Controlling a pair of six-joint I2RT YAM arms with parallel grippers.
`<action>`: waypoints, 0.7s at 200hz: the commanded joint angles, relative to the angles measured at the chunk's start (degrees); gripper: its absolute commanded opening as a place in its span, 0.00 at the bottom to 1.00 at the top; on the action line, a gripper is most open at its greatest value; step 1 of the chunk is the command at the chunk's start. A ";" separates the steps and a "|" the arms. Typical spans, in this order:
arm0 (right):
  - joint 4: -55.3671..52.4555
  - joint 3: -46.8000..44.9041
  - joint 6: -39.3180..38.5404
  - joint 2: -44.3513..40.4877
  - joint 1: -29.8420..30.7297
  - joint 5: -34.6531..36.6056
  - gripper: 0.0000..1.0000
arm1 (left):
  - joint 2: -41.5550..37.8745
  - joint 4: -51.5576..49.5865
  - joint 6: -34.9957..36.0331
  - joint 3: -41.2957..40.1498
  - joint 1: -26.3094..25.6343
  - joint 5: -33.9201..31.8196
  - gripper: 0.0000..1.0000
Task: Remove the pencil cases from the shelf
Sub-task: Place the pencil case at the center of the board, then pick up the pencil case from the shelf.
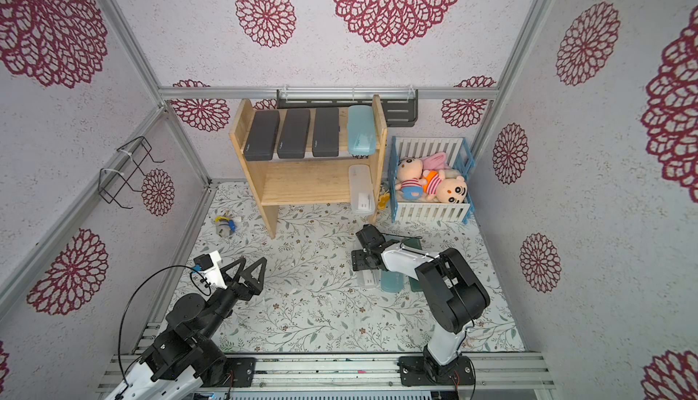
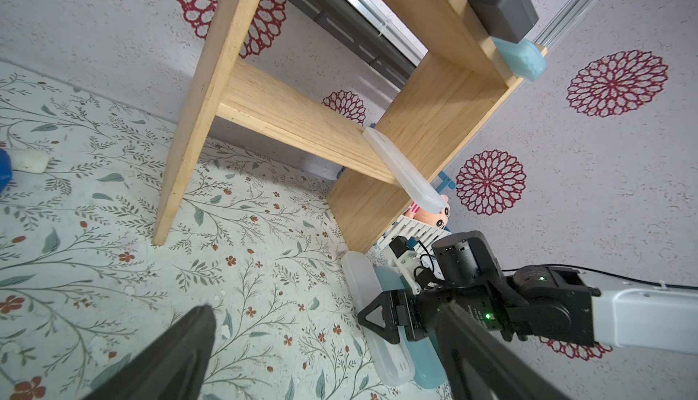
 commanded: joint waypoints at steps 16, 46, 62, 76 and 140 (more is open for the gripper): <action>-0.34 -0.34 -1.71 -5.17 -0.67 0.55 0.95 | 4.02 3.64 -2.45 2.76 -0.59 1.40 0.97; 0.43 0.56 -1.44 -10.25 -0.66 -0.70 0.99 | 7.77 6.02 -4.07 4.31 -0.59 3.25 0.97; 0.41 1.04 -1.02 -14.21 -0.63 -1.52 0.99 | 10.63 6.61 -5.54 5.86 -0.59 4.45 0.97; 0.15 0.98 -0.47 -18.15 -0.64 -1.75 0.99 | 14.08 8.47 -7.51 7.38 -0.59 6.50 0.97; -3.00 -1.97 4.25 -41.26 -3.31 -1.77 0.99 | 38.47 25.74 -17.74 16.65 -0.81 21.27 0.97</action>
